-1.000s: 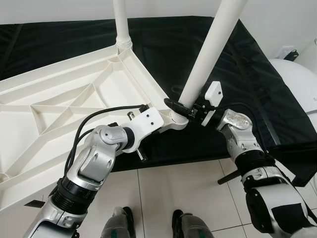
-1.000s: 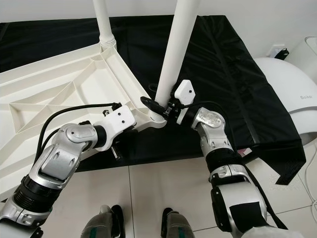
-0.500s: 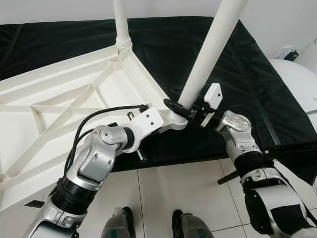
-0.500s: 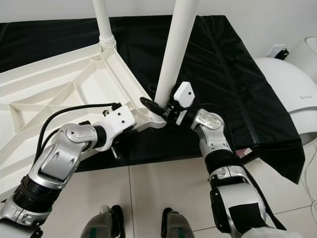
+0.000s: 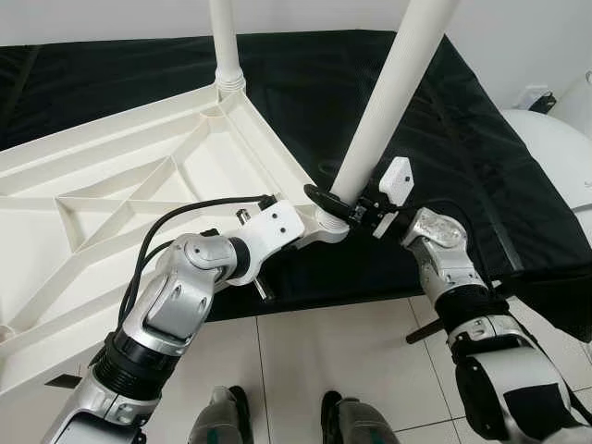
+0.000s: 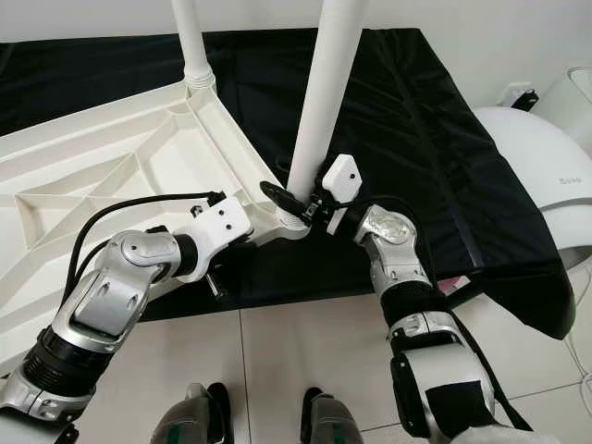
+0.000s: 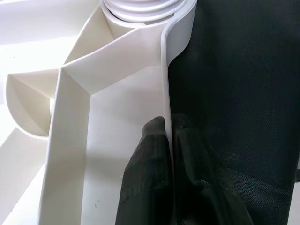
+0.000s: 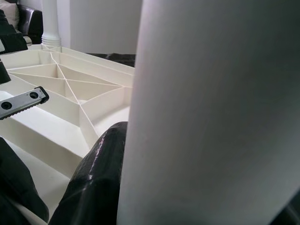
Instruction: Building children table
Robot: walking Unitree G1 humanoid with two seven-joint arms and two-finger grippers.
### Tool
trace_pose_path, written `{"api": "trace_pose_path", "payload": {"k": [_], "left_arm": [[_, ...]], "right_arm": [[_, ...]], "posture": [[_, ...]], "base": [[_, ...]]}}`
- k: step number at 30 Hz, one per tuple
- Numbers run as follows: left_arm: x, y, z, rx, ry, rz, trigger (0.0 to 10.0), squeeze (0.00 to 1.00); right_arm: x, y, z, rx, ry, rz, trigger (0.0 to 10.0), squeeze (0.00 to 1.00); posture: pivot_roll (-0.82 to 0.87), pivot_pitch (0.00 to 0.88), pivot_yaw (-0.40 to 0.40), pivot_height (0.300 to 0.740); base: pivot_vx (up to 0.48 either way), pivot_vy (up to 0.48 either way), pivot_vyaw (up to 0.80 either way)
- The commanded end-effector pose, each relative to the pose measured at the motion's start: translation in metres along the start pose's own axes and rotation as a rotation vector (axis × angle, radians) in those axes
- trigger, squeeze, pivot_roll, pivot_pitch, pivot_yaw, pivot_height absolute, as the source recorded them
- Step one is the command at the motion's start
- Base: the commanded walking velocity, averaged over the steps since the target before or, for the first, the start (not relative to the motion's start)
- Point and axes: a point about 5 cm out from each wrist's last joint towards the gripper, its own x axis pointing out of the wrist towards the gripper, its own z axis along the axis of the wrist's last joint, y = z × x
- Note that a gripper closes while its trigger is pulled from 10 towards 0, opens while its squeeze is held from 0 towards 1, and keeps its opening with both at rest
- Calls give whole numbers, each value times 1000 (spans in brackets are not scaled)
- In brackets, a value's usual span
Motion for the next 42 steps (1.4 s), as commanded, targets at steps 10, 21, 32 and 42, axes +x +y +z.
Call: {"api": "trace_pose_path", "payload": {"k": [10,21,32,42], "left_arm": [[-3,3,6,21,-9,78,10000,0],[-2,2,7,18,-15,76,10000,0],[-1,1,8,15,-20,79,10000,0],[-2,1,8,13,-20,84,10000,0]], "right_arm": [[-12,15,-21,81,60,-85,10000,0],[-9,17,-21,78,68,-107,10000,0],[1,14,-21,89,148,-39,10000,0],[-1,9,-26,121,200,-41,10000,0]], "posture": [[-71,215,-29,740],[-75,207,-30,740],[-71,193,-38,740],[-68,196,-44,740]], "base": [[0,0,0],[0,0,0],[0,0,0],[0,0,0]]}}
